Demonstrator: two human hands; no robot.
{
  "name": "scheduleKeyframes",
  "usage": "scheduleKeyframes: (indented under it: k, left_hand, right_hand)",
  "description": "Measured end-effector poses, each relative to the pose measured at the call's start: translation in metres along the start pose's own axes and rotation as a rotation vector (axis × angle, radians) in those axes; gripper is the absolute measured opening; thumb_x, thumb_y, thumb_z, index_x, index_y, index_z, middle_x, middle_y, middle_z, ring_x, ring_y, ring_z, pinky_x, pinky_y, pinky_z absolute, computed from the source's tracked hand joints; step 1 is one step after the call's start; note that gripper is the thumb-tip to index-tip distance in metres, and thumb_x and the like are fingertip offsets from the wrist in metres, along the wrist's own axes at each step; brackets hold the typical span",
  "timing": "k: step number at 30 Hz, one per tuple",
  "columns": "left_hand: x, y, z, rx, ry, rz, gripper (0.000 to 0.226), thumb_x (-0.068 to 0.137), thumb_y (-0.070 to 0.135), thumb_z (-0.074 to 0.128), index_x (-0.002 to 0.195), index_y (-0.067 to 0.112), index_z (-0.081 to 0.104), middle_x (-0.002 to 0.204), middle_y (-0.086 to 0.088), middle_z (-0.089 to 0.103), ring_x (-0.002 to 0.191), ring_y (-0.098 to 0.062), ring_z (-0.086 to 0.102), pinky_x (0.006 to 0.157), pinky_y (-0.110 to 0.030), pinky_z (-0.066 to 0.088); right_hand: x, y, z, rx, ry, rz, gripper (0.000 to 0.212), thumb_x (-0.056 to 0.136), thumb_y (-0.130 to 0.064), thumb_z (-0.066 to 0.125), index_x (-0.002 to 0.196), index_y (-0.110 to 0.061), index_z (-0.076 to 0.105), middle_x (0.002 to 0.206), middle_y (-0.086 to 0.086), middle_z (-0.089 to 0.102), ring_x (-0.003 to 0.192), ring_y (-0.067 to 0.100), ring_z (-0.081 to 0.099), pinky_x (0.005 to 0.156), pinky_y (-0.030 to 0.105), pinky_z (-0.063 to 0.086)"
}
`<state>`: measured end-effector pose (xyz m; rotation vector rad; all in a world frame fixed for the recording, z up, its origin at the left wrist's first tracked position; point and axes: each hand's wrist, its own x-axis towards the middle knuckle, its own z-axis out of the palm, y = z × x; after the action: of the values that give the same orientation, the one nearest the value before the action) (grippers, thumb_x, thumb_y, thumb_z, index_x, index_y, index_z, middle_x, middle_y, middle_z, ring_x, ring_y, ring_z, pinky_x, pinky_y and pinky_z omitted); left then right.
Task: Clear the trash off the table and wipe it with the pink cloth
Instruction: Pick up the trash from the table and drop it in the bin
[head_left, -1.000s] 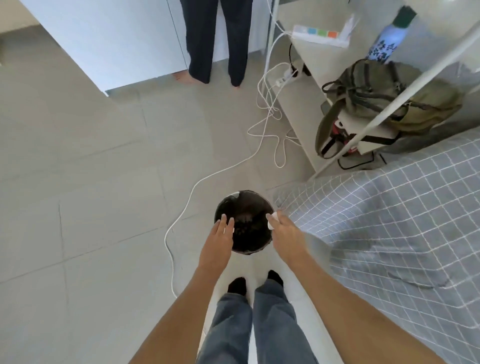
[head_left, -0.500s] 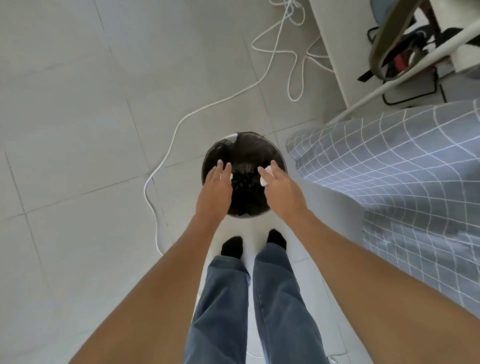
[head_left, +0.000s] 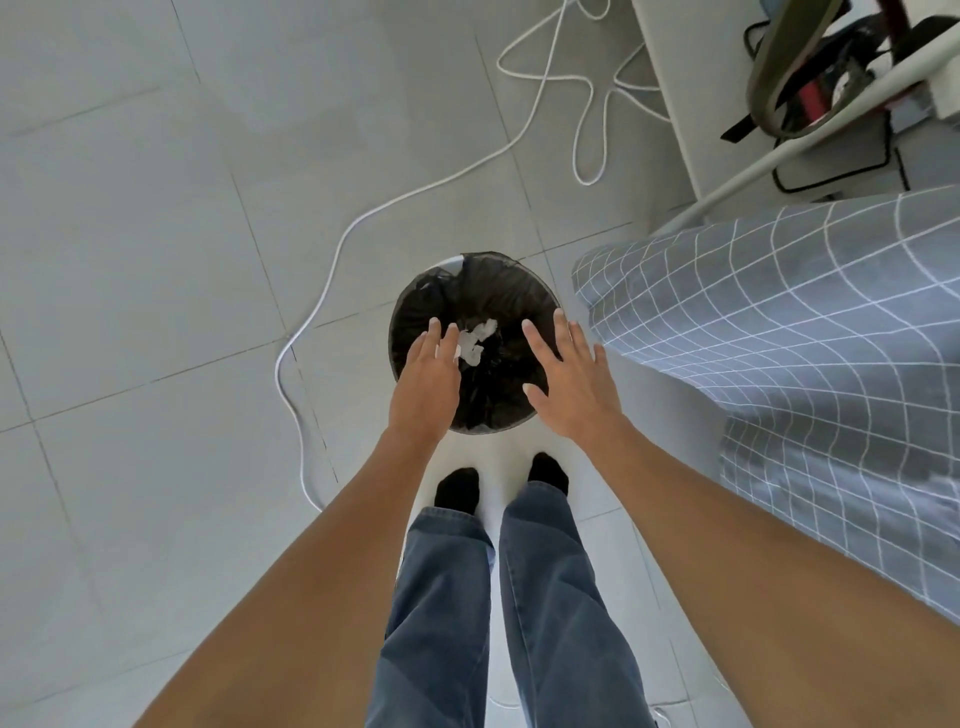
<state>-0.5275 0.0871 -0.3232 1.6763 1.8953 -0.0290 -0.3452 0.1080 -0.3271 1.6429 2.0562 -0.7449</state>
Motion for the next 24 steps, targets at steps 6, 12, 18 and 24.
scheduleKeyframes:
  k: [6, 12, 18, 24]
  left_hand:
    - [0.004, 0.012, -0.002, 0.066, -0.091, 0.010, 0.060, 0.102, 0.039, 0.032, 0.154, 0.024, 0.005, 0.160, -0.016, -0.001, 0.147, -0.037, 0.006, 0.116, -0.049, 0.019]
    - [-0.003, 0.012, -0.006, 0.179, -0.114, 0.021, 0.064, 0.101, 0.047, 0.027, 0.153, 0.025, -0.003, 0.160, -0.016, -0.007, 0.147, -0.036, 0.001, 0.118, -0.050, 0.014]
    - [-0.017, 0.014, -0.034, 0.234, -0.099, -0.017, 0.063, 0.102, 0.044, 0.022, 0.153, 0.020, -0.005, 0.160, -0.015, -0.006, 0.148, -0.032, 0.002, 0.118, -0.046, 0.014]
    - [-0.032, 0.031, -0.087, 0.267, -0.037, 0.011, 0.061, 0.103, 0.041, 0.023, 0.153, 0.018, -0.002, 0.160, -0.014, -0.002, 0.147, -0.031, 0.006, 0.117, -0.046, 0.014]
  right_hand:
    - [-0.002, 0.008, -0.012, -0.002, 0.018, 0.008, 0.076, 0.099, -0.040, 0.044, 0.153, -0.031, -0.009, 0.160, 0.010, -0.014, 0.148, 0.028, -0.009, 0.118, 0.047, 0.003]
    - [-0.010, 0.009, -0.016, -0.015, 0.033, 0.007, 0.075, 0.100, -0.040, 0.043, 0.153, -0.030, -0.008, 0.161, 0.010, -0.014, 0.148, 0.028, -0.010, 0.118, 0.047, 0.003]
    - [-0.030, 0.000, -0.042, -0.005, 0.053, 0.012, 0.073, 0.100, -0.038, 0.042, 0.153, -0.029, -0.007, 0.161, 0.010, -0.013, 0.148, 0.027, -0.009, 0.119, 0.046, 0.003]
    - [-0.059, -0.019, -0.093, 0.021, 0.119, 0.022, 0.072, 0.100, -0.037, 0.043, 0.154, -0.027, -0.003, 0.161, 0.011, -0.010, 0.148, 0.028, -0.008, 0.119, 0.047, 0.006]
